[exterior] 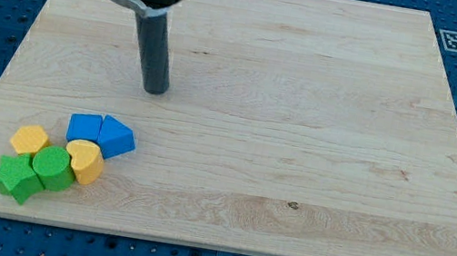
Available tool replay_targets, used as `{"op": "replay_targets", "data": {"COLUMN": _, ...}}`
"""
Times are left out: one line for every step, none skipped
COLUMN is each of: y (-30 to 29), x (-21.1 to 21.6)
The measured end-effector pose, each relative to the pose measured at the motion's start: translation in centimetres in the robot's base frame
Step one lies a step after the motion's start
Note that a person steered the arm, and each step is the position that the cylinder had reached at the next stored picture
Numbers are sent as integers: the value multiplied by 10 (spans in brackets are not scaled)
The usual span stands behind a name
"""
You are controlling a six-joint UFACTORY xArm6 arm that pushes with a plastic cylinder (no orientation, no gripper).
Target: Separate blue blocks from group of blocks
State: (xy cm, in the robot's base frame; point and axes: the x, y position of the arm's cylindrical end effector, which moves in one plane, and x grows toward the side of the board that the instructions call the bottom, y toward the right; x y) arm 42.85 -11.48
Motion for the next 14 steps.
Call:
{"op": "replay_targets", "data": {"y": -33, "x": -9}}
{"op": "replay_targets", "data": {"y": -70, "x": -9}}
{"op": "replay_targets", "data": {"y": -90, "x": 9}}
{"op": "replay_targets", "data": {"y": -91, "x": 48}}
{"op": "replay_targets", "data": {"y": -98, "x": 54}}
{"op": "replay_targets", "data": {"y": -102, "x": 67}}
{"op": "replay_targets", "data": {"y": -98, "x": 96}}
{"op": "replay_targets", "data": {"y": -88, "x": 115}}
{"op": "replay_targets", "data": {"y": -67, "x": 120}}
{"op": "replay_targets", "data": {"y": -42, "x": 120}}
{"op": "replay_targets", "data": {"y": -29, "x": 120}}
{"op": "replay_targets", "data": {"y": -23, "x": 120}}
{"op": "replay_targets", "data": {"y": -27, "x": 120}}
{"op": "replay_targets", "data": {"y": -28, "x": 120}}
